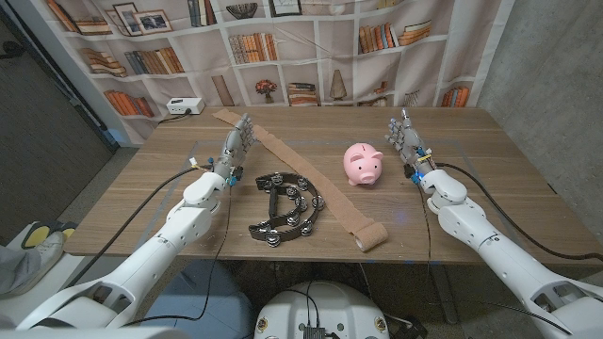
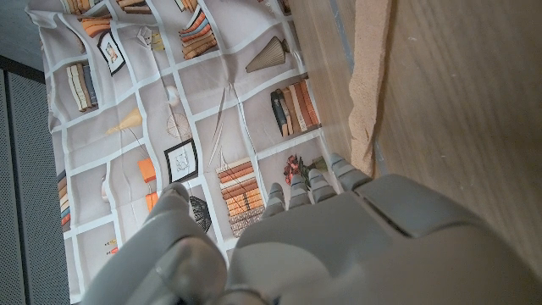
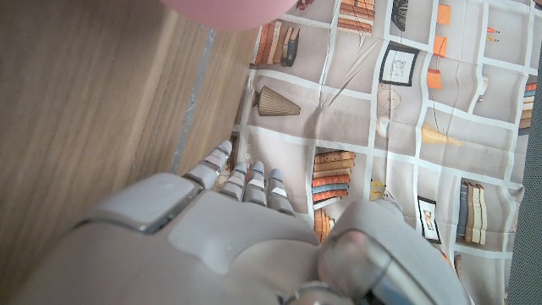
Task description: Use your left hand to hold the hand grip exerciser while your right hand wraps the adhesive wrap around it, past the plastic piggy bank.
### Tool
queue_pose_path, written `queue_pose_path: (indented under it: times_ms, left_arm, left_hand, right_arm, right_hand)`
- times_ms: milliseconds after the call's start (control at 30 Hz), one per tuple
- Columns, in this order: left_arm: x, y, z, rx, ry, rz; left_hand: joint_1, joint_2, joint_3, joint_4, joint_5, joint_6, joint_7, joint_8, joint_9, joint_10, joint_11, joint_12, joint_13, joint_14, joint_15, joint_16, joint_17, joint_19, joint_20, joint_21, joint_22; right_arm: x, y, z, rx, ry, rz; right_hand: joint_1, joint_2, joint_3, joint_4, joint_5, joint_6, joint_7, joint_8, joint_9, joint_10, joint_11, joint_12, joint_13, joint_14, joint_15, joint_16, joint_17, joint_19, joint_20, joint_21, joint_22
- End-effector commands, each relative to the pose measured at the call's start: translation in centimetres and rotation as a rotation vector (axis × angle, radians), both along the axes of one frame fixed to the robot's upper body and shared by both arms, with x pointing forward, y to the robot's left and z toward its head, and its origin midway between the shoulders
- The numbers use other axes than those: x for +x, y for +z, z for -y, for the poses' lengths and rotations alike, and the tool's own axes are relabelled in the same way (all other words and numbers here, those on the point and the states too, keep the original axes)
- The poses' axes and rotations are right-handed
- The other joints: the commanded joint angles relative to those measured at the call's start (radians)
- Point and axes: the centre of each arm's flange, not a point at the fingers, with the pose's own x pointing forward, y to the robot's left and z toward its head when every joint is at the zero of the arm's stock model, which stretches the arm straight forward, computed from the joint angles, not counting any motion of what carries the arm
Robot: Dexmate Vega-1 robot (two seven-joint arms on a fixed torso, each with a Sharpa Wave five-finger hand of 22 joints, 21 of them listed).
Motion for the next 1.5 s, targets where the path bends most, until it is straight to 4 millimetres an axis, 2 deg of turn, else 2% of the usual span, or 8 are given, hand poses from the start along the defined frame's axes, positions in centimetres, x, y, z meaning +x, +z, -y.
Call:
queue_pose_path:
  times_ms: [33, 433, 800, 1200, 1500]
  left_arm:
    - [-0.2, 0.0, 0.4, -0.007, -0.007, 0.007]
    - [-0.7, 0.2, 0.1, -0.019, -0.013, 0.026]
    - [-2.9, 1.7, 0.7, 0.047, -0.022, 0.119]
    - [-3.8, 1.9, 0.1, 0.070, -0.018, 0.133]
    - [-4.5, 1.7, 0.4, 0.109, 0.023, 0.151]
  left_hand:
    - [0.009, 0.001, 0.007, 0.001, 0.005, 0.002, -0.009, 0.004, 0.004, -0.009, 0.001, 0.006, 0.005, -0.007, 0.001, 0.008, 0.005, -0.002, 0.008, 0.007, 0.004]
    - [0.008, 0.001, 0.006, -0.002, 0.005, 0.003, -0.010, 0.004, 0.004, -0.009, 0.001, 0.006, 0.005, -0.008, 0.001, 0.008, 0.005, -0.002, 0.008, 0.007, 0.004]
    - [0.007, 0.002, 0.006, -0.005, 0.005, 0.004, -0.010, 0.005, 0.004, -0.009, 0.001, 0.006, 0.005, -0.013, 0.001, 0.006, 0.005, -0.003, 0.007, 0.006, 0.004]
    - [0.006, 0.001, 0.006, -0.008, 0.004, 0.006, -0.010, 0.005, 0.004, -0.006, 0.000, 0.007, 0.004, -0.015, 0.000, 0.006, 0.005, -0.008, 0.013, 0.005, 0.004]
    - [0.005, 0.001, 0.005, -0.010, 0.004, 0.008, -0.013, 0.006, 0.004, -0.005, -0.003, 0.007, 0.004, -0.017, 0.000, 0.005, 0.005, -0.009, 0.018, 0.004, 0.004]
  right_arm:
    - [-0.3, 0.1, 0.4, 0.000, -0.001, -0.005]
    - [-0.6, 0.3, 0.0, -0.006, 0.007, 0.002]
    - [-0.9, 0.0, -0.3, 0.000, -0.001, -0.001]
    - [-2.1, -0.5, -0.6, -0.005, -0.025, -0.003]
    - [-2.5, -0.5, -0.3, -0.018, -0.019, 0.010]
  right_hand:
    - [0.010, 0.000, -0.005, 0.003, 0.005, -0.001, 0.007, 0.004, 0.004, 0.000, 0.007, 0.004, 0.004, -0.008, -0.001, 0.006, 0.003, 0.006, 0.001, 0.007, 0.003]
    - [0.011, 0.002, -0.005, 0.002, 0.005, -0.001, 0.007, 0.004, 0.004, 0.000, 0.007, 0.003, 0.004, -0.008, 0.000, 0.006, 0.003, 0.006, 0.000, 0.007, 0.003]
    - [0.011, 0.001, -0.005, 0.002, 0.004, -0.002, 0.006, 0.003, 0.004, 0.000, 0.005, 0.003, 0.004, -0.008, -0.001, 0.006, 0.003, 0.005, 0.000, 0.006, 0.003]
    - [0.013, 0.002, -0.004, 0.000, 0.004, -0.003, 0.005, 0.003, 0.004, 0.000, 0.006, 0.003, 0.004, -0.008, -0.001, 0.005, 0.002, 0.004, 0.001, 0.006, 0.003]
    - [0.015, 0.002, -0.004, -0.001, 0.004, -0.003, 0.004, 0.002, 0.004, -0.001, 0.005, 0.003, 0.004, -0.009, -0.001, 0.005, 0.002, 0.004, 0.000, 0.006, 0.003]
